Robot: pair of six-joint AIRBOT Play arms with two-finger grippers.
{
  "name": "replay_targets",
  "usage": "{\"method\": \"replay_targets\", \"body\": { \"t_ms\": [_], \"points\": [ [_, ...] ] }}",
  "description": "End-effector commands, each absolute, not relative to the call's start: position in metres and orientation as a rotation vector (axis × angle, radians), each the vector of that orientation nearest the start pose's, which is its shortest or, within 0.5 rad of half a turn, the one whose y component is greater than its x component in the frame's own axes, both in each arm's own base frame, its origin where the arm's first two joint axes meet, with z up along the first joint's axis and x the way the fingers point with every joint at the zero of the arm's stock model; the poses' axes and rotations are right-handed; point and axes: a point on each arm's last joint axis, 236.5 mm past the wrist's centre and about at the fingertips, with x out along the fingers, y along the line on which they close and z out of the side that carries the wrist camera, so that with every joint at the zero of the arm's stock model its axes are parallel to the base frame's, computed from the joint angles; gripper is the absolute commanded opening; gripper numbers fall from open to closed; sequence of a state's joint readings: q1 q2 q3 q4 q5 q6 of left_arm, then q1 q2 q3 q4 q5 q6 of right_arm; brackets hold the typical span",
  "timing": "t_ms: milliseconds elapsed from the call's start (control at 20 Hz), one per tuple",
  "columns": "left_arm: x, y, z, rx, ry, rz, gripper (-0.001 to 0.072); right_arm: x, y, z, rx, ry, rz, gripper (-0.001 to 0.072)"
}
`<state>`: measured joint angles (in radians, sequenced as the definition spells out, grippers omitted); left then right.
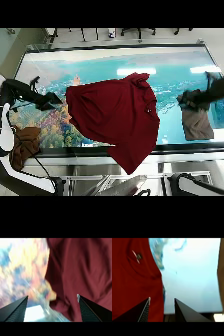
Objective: Fold the shirts.
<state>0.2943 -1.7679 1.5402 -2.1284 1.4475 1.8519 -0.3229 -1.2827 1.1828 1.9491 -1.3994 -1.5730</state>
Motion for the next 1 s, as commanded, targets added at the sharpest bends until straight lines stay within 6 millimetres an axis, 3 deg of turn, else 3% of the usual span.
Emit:
{"method": "replay_targets", "body": {
  "t_ms": [0,100,200,400,650,850,900,950],
  "points": [
    [0.397,-0.030,-0.062,-0.603,1.548,-0.435,0.0694,0.265,0.014,-0.041,0.715,1.513,-0.014,0.0367],
    [0.390,-0.050,-0.064,-0.646,1.555,-0.492,0.0693,0.239,0.038,-0.066,0.810,1.545,0.006,0.0367],
    [0.384,-0.052,-0.071,-0.597,1.587,-0.488,0.0693,0.220,0.056,-0.083,0.884,1.573,0.032,0.0367],
    [0.384,-0.053,-0.071,-0.592,1.586,-0.489,0.0693,0.196,0.072,-0.106,0.919,1.616,0.031,0.0367],
    [0.386,-0.054,-0.071,-0.597,1.579,-0.487,0.0693,0.203,0.091,-0.116,0.890,1.589,0.056,0.0367],
    [0.385,-0.054,-0.069,-0.596,1.582,-0.492,0.0693,0.207,0.102,-0.136,0.890,1.617,0.057,0.0347],
    [0.385,-0.054,-0.066,-0.591,1.573,-0.491,0.0694,0.214,0.106,-0.135,0.893,1.591,0.089,0.0154],
    [0.387,-0.053,-0.060,-0.582,1.556,-0.489,0.0693,0.222,0.106,-0.132,0.887,1.568,0.109,0.0018]
  ]
}}
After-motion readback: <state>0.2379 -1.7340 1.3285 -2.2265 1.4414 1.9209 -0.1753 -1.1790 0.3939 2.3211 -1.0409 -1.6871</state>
